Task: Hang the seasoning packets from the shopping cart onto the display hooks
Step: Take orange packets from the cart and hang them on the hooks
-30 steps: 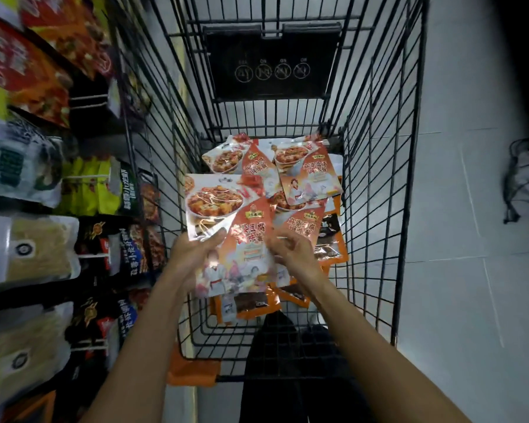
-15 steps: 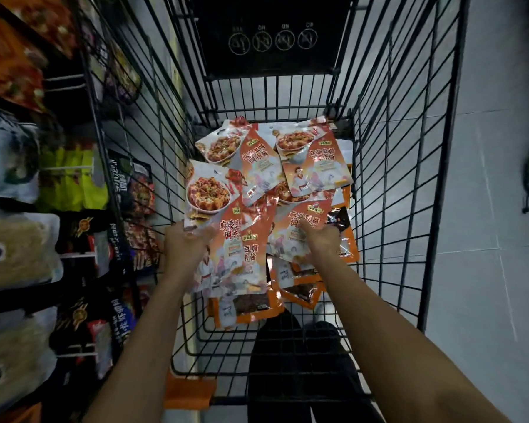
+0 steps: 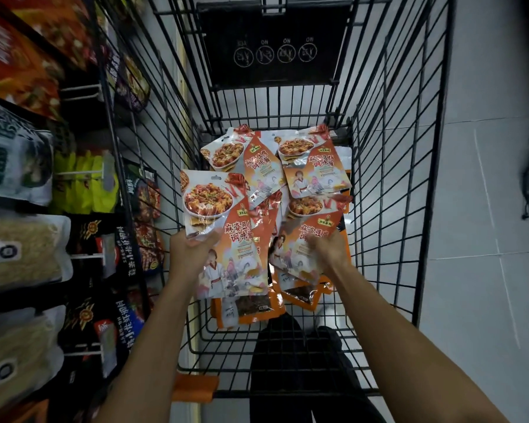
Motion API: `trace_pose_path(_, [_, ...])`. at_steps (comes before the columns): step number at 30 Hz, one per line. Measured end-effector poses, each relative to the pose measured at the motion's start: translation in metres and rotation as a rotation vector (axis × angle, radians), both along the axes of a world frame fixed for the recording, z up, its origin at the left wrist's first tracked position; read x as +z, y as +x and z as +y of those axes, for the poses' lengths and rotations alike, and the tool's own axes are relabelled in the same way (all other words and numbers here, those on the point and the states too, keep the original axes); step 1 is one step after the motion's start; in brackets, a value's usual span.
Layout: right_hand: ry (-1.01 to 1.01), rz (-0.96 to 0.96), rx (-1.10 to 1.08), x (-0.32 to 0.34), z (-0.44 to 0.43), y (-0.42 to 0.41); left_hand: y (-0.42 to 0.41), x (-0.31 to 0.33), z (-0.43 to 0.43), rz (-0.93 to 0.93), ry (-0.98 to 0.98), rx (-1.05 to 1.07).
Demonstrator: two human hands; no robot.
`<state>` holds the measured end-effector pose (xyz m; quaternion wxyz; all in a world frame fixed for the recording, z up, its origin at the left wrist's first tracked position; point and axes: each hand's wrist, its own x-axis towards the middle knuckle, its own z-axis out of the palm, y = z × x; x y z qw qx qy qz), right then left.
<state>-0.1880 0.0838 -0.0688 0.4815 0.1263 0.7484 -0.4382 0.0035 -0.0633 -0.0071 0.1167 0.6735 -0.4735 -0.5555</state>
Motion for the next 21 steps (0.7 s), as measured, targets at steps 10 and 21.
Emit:
trace_pose_path(10, [-0.222, 0.090, 0.035, 0.099, 0.032, -0.011, 0.010, 0.069, 0.008, 0.108, -0.058, 0.054])
trace_pose_path(21, [-0.573, 0.213, 0.375, 0.243, 0.020, -0.029, 0.051, 0.200, 0.069, 0.451, -0.315, 0.204])
